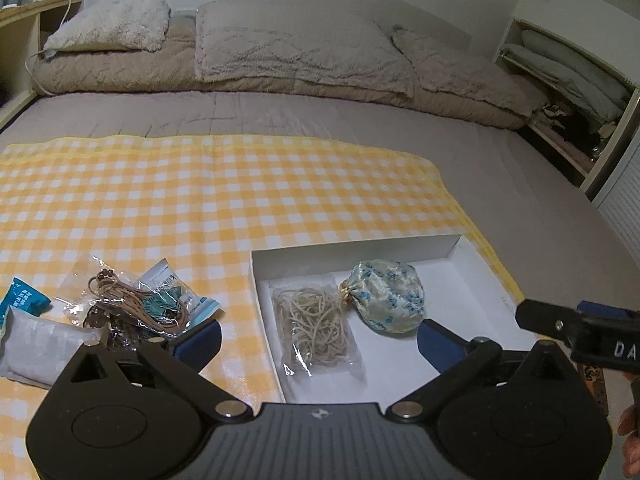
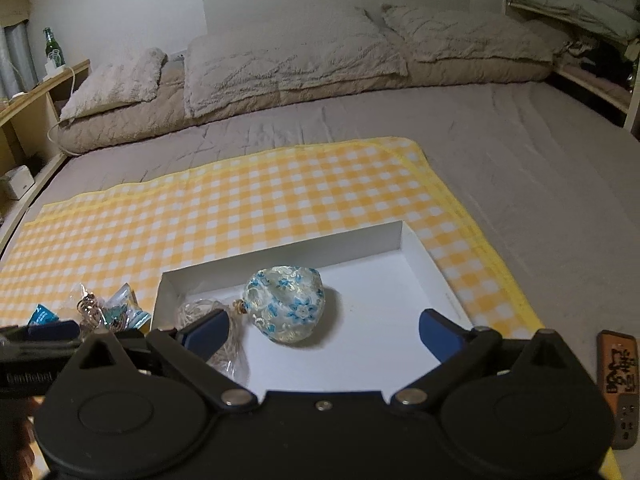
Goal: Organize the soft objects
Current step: 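Withdraw both tools from the box back over the cloth, then close the right tool on the white tissue bundle while the left tool approaches the grey pouch, then close the left tool on the grey pouch's end, then carry the grey pouch and tissue bundle into the white box and release both, then withdraw both tools from the box toward the remaining packets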
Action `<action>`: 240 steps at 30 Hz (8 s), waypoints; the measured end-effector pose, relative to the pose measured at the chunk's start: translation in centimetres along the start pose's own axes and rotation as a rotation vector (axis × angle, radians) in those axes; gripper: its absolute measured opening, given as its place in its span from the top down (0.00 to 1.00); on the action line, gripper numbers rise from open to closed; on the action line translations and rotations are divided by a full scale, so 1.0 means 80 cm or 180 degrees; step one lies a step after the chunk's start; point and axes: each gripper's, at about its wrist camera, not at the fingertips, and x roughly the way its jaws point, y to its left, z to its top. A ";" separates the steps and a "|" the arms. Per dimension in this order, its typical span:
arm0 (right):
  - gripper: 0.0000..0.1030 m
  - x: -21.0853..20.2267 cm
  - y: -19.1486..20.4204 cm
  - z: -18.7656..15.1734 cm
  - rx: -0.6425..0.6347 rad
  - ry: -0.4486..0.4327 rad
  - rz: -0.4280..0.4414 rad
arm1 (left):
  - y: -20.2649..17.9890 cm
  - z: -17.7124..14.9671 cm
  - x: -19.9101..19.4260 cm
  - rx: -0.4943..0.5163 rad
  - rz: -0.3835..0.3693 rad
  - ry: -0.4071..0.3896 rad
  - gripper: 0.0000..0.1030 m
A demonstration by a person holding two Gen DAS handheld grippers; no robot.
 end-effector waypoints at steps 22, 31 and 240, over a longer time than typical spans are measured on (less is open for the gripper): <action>0.00 -0.045 -0.026 -0.028 0.0049 -0.0450 -0.0098 | 0.042 -0.015 -0.056 0.0063 0.0240 -0.0356 0.00; 0.00 -0.024 0.014 -0.016 -0.0066 -0.0457 0.0033 | 0.123 -0.016 -0.076 -0.0180 0.0537 -0.0466 0.00; 0.01 0.017 0.007 -0.052 -0.0258 0.0647 0.0487 | -0.003 -0.059 0.004 0.0070 0.0136 0.0499 0.02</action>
